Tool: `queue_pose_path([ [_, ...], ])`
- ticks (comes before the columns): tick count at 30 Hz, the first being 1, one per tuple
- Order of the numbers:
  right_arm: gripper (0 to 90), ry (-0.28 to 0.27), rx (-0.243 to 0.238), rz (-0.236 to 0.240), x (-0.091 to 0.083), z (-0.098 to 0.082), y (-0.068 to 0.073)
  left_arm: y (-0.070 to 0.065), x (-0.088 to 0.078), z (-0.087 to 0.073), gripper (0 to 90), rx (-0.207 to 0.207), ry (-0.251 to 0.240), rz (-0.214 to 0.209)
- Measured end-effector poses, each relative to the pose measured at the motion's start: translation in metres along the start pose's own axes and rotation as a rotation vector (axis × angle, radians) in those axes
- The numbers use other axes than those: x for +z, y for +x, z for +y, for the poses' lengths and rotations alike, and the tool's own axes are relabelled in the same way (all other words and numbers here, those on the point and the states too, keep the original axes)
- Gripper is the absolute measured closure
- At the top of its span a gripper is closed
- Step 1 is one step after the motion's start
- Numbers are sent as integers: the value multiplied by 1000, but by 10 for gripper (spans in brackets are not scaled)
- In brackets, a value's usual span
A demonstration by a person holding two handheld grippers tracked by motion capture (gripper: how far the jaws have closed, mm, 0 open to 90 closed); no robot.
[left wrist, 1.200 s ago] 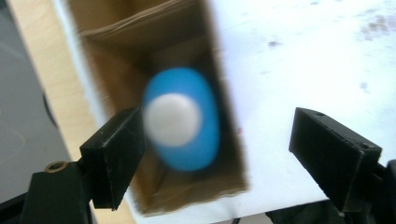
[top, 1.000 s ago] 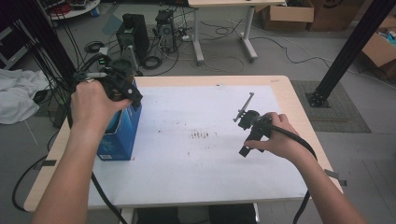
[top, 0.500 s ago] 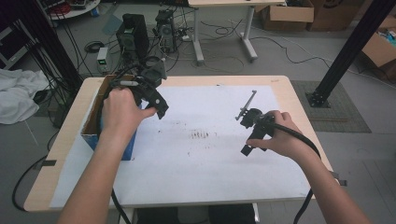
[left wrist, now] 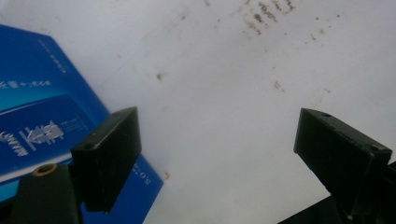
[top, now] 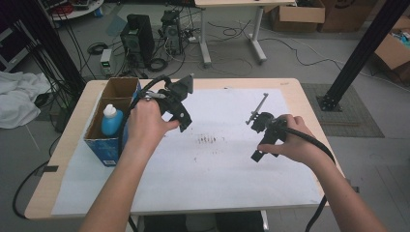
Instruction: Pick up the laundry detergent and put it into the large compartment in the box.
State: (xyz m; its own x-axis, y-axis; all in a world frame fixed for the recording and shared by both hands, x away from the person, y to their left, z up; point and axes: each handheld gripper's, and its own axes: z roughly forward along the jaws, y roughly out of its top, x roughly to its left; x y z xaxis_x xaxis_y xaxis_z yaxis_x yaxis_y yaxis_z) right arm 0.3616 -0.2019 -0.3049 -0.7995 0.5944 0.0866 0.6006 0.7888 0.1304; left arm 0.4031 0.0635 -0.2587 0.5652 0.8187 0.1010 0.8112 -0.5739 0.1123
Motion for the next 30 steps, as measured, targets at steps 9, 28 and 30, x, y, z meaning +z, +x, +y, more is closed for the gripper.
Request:
queue_pose_path([
  [9,231,-5,-1,-1,-1,-3,0,-12,4,6,157,32,8,4],
  [28,229,-18,2,-1,-1,-6,0,-18,5,8,156,28,12,23],
  [30,229,-12,1,2,-1,-6,1,-18,5,7,155,29,14,25],
])
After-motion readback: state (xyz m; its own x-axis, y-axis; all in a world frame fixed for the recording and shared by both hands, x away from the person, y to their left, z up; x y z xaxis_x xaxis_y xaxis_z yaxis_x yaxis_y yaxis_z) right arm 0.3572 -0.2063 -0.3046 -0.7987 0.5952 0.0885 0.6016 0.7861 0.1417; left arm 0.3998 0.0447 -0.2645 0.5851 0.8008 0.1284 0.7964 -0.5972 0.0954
